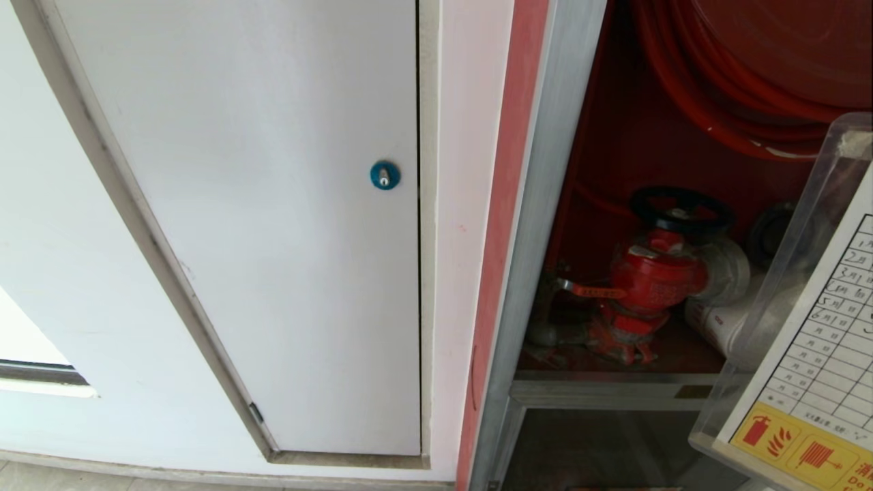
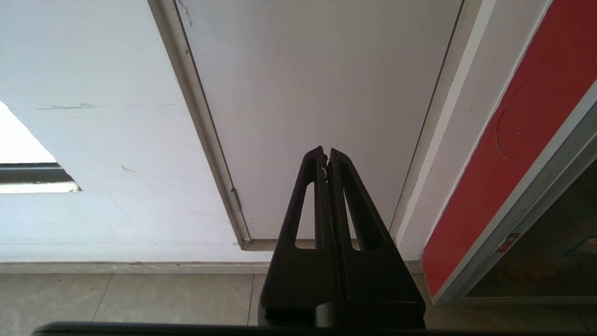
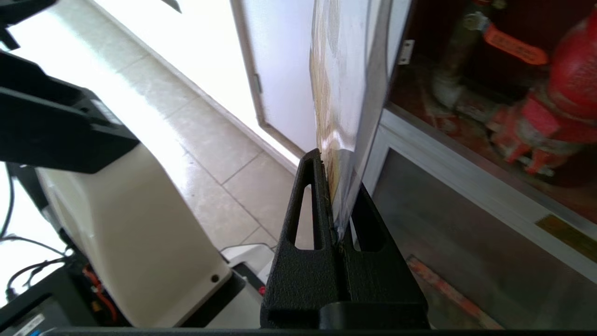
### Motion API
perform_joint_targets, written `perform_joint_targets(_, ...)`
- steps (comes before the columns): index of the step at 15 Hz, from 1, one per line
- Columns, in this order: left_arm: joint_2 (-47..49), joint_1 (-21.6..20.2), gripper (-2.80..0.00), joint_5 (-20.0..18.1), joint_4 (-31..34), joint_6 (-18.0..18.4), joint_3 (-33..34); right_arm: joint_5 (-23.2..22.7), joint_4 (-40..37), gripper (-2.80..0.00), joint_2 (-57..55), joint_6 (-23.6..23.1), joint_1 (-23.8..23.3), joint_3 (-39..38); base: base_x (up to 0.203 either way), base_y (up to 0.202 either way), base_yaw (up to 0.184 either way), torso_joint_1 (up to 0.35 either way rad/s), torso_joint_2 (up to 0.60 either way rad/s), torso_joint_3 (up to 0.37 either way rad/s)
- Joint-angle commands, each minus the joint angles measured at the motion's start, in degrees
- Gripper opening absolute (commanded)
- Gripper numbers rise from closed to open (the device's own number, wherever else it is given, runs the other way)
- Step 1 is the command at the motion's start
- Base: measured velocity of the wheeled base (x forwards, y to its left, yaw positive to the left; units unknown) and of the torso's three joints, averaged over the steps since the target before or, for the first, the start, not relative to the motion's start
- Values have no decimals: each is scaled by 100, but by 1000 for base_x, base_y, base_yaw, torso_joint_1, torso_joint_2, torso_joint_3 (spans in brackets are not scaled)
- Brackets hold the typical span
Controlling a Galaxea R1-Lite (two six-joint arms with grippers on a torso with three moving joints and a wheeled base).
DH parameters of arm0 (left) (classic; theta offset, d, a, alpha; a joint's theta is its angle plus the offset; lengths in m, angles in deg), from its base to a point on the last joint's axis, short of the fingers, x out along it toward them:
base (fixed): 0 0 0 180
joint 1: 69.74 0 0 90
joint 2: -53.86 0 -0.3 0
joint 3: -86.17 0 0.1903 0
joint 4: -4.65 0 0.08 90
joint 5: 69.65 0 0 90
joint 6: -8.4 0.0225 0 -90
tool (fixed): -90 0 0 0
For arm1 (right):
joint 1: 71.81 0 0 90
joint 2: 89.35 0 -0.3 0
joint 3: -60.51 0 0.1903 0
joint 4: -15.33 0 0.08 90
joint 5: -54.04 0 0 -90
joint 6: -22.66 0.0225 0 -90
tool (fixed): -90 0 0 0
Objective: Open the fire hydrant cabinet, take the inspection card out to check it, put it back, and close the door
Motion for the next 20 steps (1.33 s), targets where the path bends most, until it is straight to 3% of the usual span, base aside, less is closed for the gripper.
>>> perform_joint_targets(1,4,0,-280,-1,1,2,0,-216,-23,-280,-22,-9,5,-26,0,0,0,0,0,0)
perform_joint_targets(7,4,0,-280,-1,1,2,0,-883,175,-280,-546,-81,94,35,0,0,0,0,0,0)
perform_joint_targets(16,4,0,-280,-1,1,2,0,-857,1122,-280,-1807,-158,1555,45,0,0,0,0,0,0)
perform_joint_targets(20,4,0,-280,-1,1,2,0,-367,1663,-280,-2670,-151,2476,50,0,0,0,0,0,0)
